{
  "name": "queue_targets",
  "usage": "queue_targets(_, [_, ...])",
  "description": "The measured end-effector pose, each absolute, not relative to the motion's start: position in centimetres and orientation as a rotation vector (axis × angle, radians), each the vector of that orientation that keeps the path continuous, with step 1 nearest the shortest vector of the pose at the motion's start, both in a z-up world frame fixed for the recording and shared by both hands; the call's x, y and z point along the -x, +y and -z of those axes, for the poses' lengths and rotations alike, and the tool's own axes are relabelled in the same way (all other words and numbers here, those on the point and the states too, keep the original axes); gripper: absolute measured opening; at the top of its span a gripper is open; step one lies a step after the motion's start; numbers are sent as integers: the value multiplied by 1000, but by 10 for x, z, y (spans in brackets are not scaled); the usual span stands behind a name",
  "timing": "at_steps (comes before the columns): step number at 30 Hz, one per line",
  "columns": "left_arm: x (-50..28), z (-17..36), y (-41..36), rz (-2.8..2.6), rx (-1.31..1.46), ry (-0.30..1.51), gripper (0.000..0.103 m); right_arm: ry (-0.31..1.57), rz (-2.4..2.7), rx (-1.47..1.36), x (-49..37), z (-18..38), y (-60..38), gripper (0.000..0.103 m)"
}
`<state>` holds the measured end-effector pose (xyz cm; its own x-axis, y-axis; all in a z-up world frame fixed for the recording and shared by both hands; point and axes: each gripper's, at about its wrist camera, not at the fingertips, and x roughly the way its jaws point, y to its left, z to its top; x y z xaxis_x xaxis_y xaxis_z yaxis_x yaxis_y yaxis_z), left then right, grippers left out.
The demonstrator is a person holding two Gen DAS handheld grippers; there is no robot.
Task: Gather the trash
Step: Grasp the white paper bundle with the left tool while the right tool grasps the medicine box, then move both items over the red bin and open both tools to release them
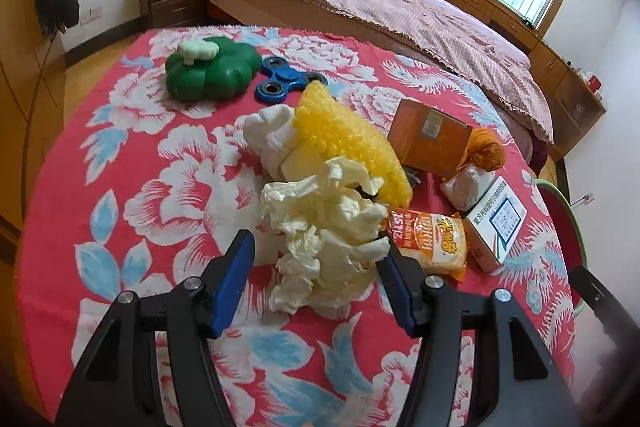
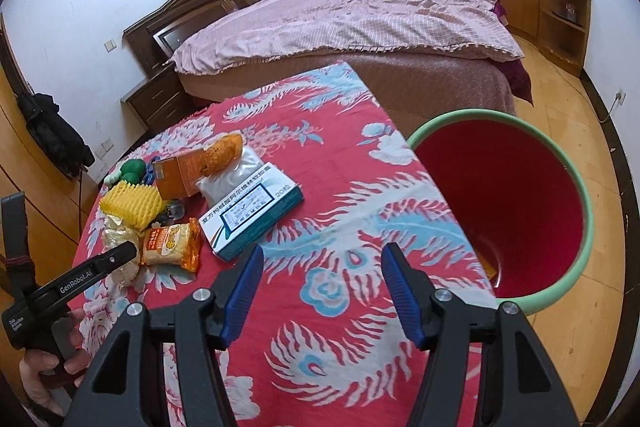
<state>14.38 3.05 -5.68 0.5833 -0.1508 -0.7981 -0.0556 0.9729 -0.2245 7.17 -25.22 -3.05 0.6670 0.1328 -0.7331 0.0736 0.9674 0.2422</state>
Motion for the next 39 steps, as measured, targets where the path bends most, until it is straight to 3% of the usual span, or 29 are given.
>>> queue_targets(4, [-147,63,34,66,262,959,58,858,-48,-251,-79,33,-242,64])
queue_targets(9, [-144,63,38,102,279,940,40,869,-62,-240,-88,36,-229,65])
queue_targets(12, [-141,59,42,98,276,926,35,879,-77,-247,-95,38,-219,67])
queue_targets(30, [-123,27,76,83,344,820,34,932,-35,-253,-144,52,-171,88])
queue_targets(39, [-122,35,75,89,351,843,34,942,33,-195,-156,63,-159,89])
